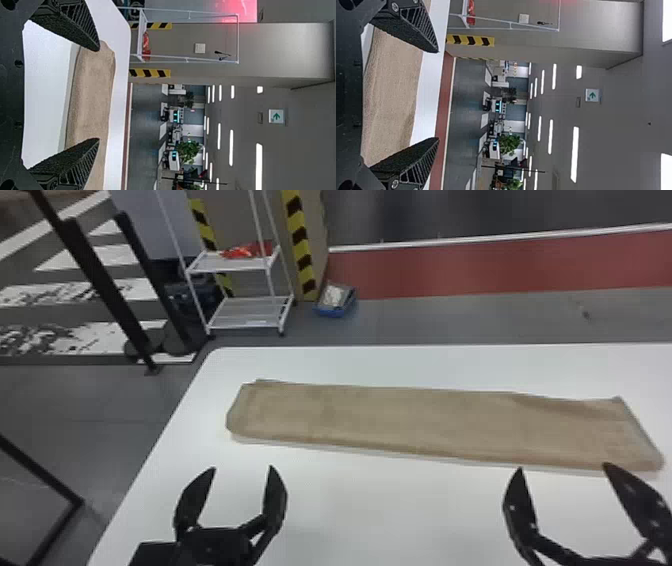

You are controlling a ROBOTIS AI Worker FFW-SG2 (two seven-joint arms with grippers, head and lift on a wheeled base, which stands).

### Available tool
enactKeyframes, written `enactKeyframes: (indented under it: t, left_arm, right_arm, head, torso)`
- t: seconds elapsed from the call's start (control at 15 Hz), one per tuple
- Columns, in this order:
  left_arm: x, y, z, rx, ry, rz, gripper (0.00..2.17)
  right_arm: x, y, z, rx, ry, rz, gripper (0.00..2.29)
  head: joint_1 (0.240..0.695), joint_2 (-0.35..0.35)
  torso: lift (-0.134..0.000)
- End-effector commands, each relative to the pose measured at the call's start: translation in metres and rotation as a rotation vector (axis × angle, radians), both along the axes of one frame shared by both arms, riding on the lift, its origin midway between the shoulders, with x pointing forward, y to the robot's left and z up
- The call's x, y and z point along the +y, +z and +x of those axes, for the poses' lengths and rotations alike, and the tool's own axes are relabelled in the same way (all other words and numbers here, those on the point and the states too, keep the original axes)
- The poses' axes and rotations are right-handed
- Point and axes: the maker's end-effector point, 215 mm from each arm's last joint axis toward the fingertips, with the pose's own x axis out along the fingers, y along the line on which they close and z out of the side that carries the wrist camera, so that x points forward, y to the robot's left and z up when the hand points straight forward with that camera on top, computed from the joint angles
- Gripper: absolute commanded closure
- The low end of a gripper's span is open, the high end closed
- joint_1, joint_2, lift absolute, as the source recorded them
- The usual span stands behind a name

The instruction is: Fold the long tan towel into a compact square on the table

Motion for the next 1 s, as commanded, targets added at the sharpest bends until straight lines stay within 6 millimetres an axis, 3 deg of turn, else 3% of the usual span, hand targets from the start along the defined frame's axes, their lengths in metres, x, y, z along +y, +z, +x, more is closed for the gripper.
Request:
enactKeyframes:
  t: [0.0,0.67,0.8,0.93]
  left_arm:
    - [0.000,0.000,0.000,-0.001,-0.002,0.001,0.07]
    - [0.000,0.000,-0.003,-0.001,-0.001,0.000,0.07]
    - [0.000,0.002,-0.004,-0.007,-0.001,0.002,0.07]
    - [0.000,0.002,-0.006,-0.004,-0.005,0.006,0.07]
  right_arm:
    - [0.000,0.000,0.000,-0.001,-0.001,0.002,0.10]
    - [0.001,0.002,-0.002,-0.006,-0.001,0.005,0.10]
    - [-0.008,-0.007,0.002,0.022,-0.016,-0.006,0.10]
    - [-0.029,-0.017,0.014,0.072,-0.054,-0.025,0.10]
  head:
    - [0.695,0.206]
    - [0.695,0.209]
    - [0.695,0.208]
    - [0.695,0.201]
  torso:
    - [-0.113]
    - [-0.113]
    - [-0.113]
    - [-0.113]
